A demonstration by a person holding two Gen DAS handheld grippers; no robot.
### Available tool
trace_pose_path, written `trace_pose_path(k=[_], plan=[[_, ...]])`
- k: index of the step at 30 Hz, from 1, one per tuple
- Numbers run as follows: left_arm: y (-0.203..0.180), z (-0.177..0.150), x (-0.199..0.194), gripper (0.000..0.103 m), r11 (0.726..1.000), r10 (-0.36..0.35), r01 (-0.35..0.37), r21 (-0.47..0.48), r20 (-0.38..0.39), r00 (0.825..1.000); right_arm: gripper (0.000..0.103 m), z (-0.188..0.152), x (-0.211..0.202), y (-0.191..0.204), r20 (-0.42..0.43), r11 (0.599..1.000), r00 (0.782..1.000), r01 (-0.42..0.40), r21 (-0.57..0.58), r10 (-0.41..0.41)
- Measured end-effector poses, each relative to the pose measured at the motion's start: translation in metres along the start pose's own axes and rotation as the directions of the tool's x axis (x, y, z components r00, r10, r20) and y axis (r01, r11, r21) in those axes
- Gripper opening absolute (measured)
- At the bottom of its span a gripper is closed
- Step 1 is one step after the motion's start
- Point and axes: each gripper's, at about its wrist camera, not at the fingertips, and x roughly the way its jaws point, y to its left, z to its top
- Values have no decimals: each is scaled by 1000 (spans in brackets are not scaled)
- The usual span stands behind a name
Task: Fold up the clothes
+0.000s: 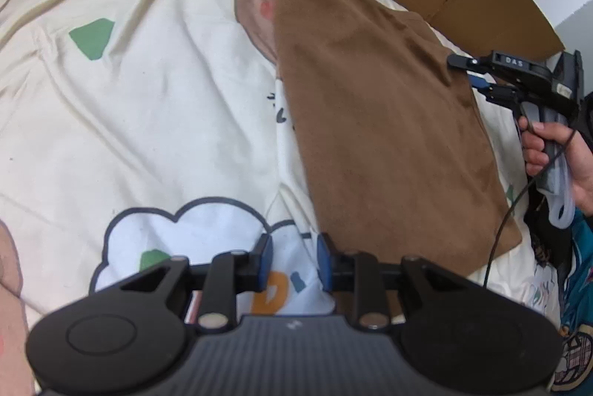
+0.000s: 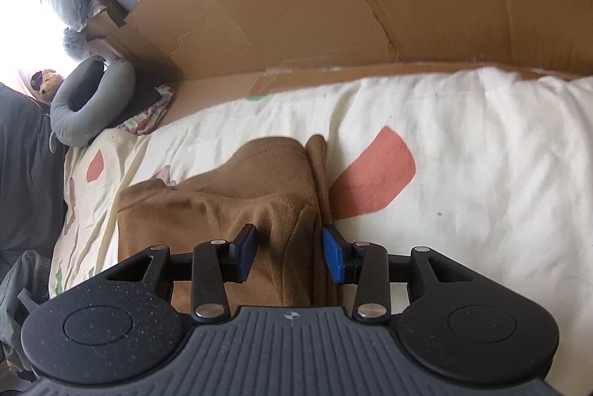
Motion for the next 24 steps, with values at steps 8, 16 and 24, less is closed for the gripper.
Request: trace_pose_path(k=[8,16,24], plan=[[0,-1,1,27,1000,1,-1,-9,-3,1000,45,0,7,-6,-50,1000,999,-5,15,6],[-1,0,3,27,1000,0,0,-15,1,1000,45,8,1,-5,-30,997,997,-72,32,73],[1,0,4,28,1000,-5,5,-18,-5,1000,45,13,3,-6,-29,992,992,-123,43,124]])
